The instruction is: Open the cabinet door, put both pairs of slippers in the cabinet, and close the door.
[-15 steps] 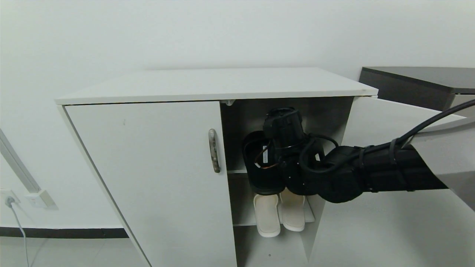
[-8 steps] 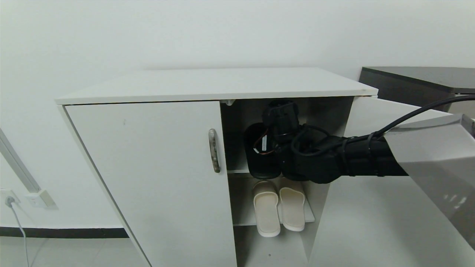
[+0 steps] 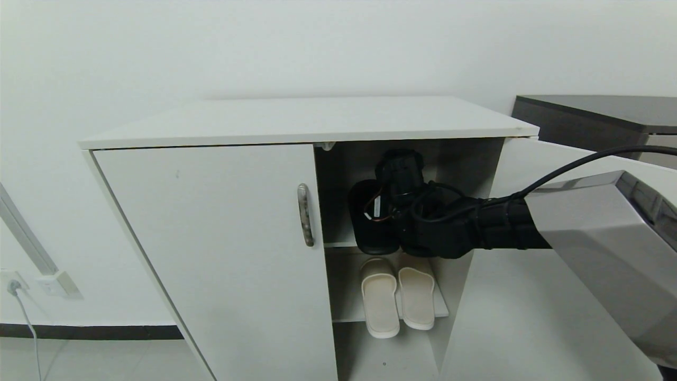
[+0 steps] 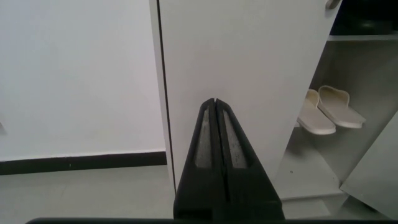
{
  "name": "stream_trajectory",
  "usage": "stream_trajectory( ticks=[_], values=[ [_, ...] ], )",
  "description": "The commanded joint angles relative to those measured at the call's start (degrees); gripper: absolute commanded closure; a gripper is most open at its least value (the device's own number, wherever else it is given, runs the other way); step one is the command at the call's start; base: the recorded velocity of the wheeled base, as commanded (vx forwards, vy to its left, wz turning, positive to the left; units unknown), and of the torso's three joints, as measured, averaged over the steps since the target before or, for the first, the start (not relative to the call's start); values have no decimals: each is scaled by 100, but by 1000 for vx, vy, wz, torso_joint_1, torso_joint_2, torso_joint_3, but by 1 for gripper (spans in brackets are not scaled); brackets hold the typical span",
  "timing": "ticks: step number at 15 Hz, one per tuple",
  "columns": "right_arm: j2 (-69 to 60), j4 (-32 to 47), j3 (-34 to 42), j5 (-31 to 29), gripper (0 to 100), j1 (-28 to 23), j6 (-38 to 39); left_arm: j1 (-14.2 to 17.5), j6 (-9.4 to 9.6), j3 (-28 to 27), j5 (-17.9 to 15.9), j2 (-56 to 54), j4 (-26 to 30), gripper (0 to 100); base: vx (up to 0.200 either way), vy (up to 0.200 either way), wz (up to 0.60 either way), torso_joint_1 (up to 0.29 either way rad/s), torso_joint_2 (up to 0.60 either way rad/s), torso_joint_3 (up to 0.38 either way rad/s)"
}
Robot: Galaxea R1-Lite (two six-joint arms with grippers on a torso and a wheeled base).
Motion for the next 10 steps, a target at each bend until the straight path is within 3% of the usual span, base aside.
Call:
stream_trajectory(
  ticks=[1,5,6,10],
  values=[
    [65,-4,-18,-5,100,-13,-1,0,-2,1,2,7,2,100,0,0,0,0,0,0],
    [74,-13,-9,-31,100,-21,-1,0,-2,1,2,7,2,100,0,0,0,0,0,0],
    [74,-13,-9,-31,0,-21,-1,0,-2,1,2,7,2,100,0,0,0,0,0,0],
    [-120,-22,263,-58,0,40,-28,0,-2,1,2,7,2,100,0,0,0,0,0,0]
  ],
)
